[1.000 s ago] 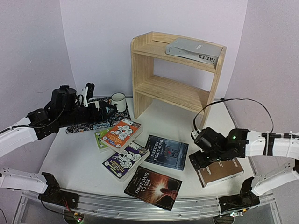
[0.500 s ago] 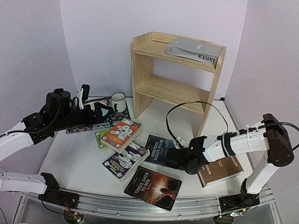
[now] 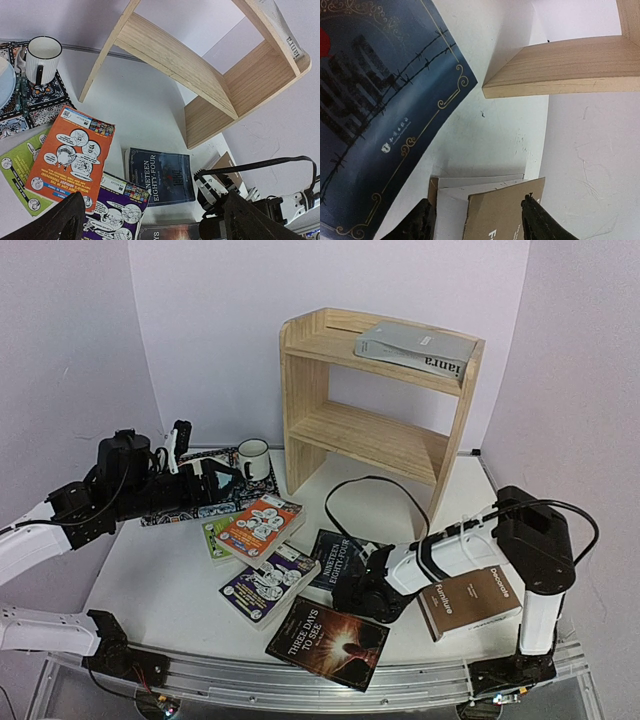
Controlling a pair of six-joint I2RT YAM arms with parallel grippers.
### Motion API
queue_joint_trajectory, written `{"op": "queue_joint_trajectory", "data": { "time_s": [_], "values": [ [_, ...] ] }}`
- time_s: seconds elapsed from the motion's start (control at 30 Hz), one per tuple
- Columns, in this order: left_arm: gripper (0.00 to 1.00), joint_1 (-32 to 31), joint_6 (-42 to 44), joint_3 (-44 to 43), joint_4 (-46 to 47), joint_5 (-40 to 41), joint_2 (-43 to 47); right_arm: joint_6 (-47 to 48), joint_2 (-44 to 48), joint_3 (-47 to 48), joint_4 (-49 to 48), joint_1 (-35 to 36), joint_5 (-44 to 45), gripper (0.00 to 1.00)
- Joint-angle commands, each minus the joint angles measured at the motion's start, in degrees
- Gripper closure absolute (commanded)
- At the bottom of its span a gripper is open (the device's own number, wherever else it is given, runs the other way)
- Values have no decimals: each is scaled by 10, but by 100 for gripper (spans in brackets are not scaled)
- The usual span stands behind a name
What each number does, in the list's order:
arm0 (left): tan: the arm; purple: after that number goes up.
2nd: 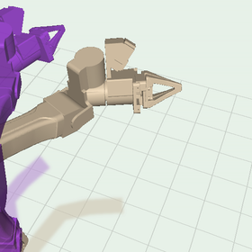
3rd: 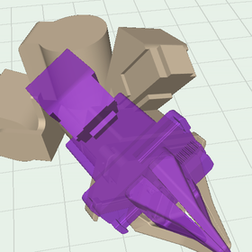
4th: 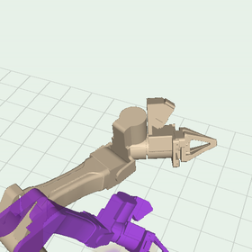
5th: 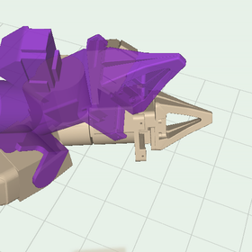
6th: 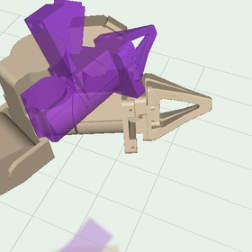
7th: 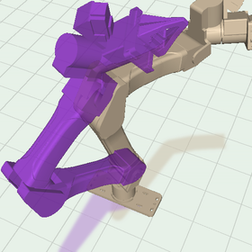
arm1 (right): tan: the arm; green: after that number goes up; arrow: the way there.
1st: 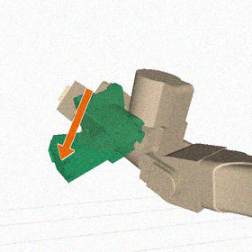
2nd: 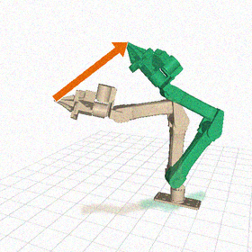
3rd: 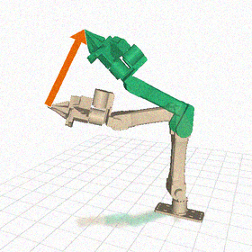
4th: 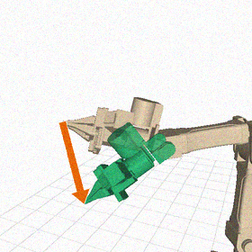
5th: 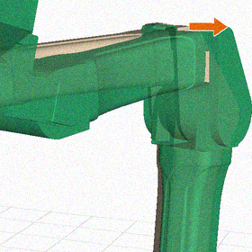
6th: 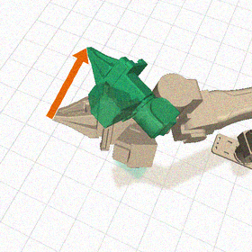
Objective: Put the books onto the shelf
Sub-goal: Pick up the book from the center of the board.
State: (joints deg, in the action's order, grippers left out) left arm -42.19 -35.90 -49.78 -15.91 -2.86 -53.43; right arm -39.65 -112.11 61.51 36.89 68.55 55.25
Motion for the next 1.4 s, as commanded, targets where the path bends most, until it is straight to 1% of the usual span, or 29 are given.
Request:
{"op": "queue_joint_trajectory", "data": {
  "time_s": [0.0, 0.3, 0.33, 0.47, 0.57, 0.63, 0.77, 0.83, 1.03, 1.07, 1.13, 1.2, 1.27, 1.3, 1.37],
  "values": [
    [2, 1, 14, -4, 26, 10, 1, -36, -31, 31, 78, 1, 31, 41],
    [1, 1, 27, -5, 27, 14, -1, -77, -63, 47, 130, -20, 12, 44],
    [1, 1, 28, -6, 26, 13, -2, -83, -64, 49, 138, -20, 14, 49],
    [1, 1, 31, -6, 26, 10, -11, -94, -69, 52, 158, -22, 22, 60],
    [1, 1, 33, -8, 27, 9, -16, -92, -79, 55, 164, -24, 18, 64],
    [1, 1, 35, -10, 27, 10, -18, -96, -86, 60, 172, -24, 21, 72],
    [1, 1, 35, -11, 27, 11, -17, -114, -90, 76, 201, -25, 34, 92],
    [1, 1, 36, -12, 26, 13, -17, -118, -90, 84, 213, -25, 41, 100],
    [1, 1, 39, -10, 26, 18, -12, -128, -88, 106, 241, -24, 48, 100],
    [1, 1, 39, -10, 26, 18, -11, -124, -86, 108, 238, -24, 42, 97],
    [1, 1, 40, -10, 26, 20, -10, -110, -84, 107, 226, -25, 31, 87],
    [1, 1, 40, -9, 26, 20, -9, -96, -83, 102, 207, -24, 19, 73],
    [1, 1, 40, -8, 26, 20, -8, -89, -89, 96, 192, -25, 12, 63],
    [0, 1, 40, -8, 26, 20, -9, -89, -93, 94, 188, -25, 9, 61],
    [0, 1, 40, -8, 26, 20, -8, -92, -104, 91, 187, -32, 0, 60]
  ]
}}
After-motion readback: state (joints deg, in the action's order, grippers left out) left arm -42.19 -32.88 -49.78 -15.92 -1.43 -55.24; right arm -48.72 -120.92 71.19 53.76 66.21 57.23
